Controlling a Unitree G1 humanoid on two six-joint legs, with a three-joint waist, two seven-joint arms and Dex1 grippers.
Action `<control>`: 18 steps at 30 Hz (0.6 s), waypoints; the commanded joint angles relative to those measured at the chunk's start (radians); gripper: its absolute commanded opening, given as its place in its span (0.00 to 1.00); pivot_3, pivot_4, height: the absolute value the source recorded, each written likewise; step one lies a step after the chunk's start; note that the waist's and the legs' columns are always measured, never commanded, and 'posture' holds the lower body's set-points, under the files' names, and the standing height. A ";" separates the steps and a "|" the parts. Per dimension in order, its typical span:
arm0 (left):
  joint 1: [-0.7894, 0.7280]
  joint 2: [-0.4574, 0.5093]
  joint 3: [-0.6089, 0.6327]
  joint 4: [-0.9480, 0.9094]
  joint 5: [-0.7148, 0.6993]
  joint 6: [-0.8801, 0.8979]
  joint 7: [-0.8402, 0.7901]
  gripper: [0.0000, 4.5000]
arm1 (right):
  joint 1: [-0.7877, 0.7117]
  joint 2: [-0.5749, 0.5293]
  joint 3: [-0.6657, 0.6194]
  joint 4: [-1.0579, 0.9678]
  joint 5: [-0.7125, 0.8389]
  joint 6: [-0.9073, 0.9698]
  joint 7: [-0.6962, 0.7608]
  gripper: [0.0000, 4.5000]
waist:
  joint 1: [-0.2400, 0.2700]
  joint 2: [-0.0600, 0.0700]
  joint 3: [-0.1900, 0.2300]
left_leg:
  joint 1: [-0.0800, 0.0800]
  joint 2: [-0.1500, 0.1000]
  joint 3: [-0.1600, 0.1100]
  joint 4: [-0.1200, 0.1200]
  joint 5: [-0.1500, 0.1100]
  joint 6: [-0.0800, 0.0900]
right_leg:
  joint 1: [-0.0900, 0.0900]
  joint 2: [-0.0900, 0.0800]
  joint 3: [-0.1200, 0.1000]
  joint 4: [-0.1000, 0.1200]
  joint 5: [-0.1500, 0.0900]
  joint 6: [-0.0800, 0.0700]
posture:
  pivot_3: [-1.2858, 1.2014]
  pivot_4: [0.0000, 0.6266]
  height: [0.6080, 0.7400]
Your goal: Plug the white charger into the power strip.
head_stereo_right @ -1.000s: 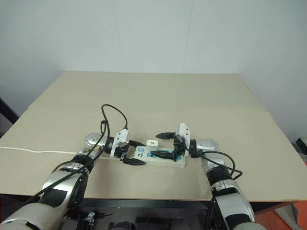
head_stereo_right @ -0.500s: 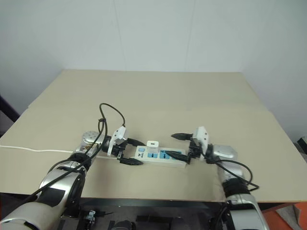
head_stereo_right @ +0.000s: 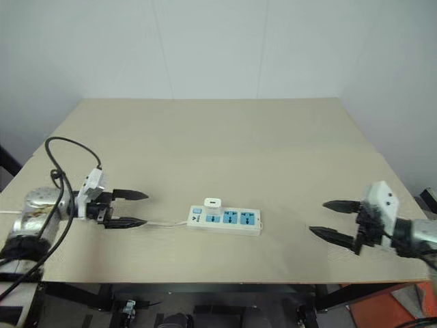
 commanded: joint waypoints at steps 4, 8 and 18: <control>0.137 0.020 0.086 -0.278 -0.084 0.162 0.100 1.00 | -0.005 -0.063 -0.058 -0.098 0.074 0.166 -0.027 1.00 | 0.007 0.000 0.000 | -0.001 0.000 0.001 0.000 0.000 0.000 | -0.001 0.000 0.000 -0.002 0.000 0.000 | 0.52 0.24 1.00; 0.202 0.008 0.107 -0.365 -0.102 0.173 0.151 1.00 | -0.016 -0.053 -0.058 -0.133 0.069 0.147 -0.034 1.00 | 0.014 -0.001 0.001 | -0.003 0.000 0.001 0.000 0.000 0.000 | -0.002 0.000 0.000 -0.002 0.000 0.000 | 0.52 0.24 1.00; 0.167 0.012 0.091 -0.350 -0.110 0.198 0.139 1.00 | -0.026 -0.045 -0.015 -0.159 0.025 0.099 -0.036 1.00 | 0.019 -0.001 0.002 | -0.003 0.000 0.002 0.000 0.000 0.000 | -0.002 0.000 0.000 -0.003 0.000 0.000 | 0.52 0.24 1.00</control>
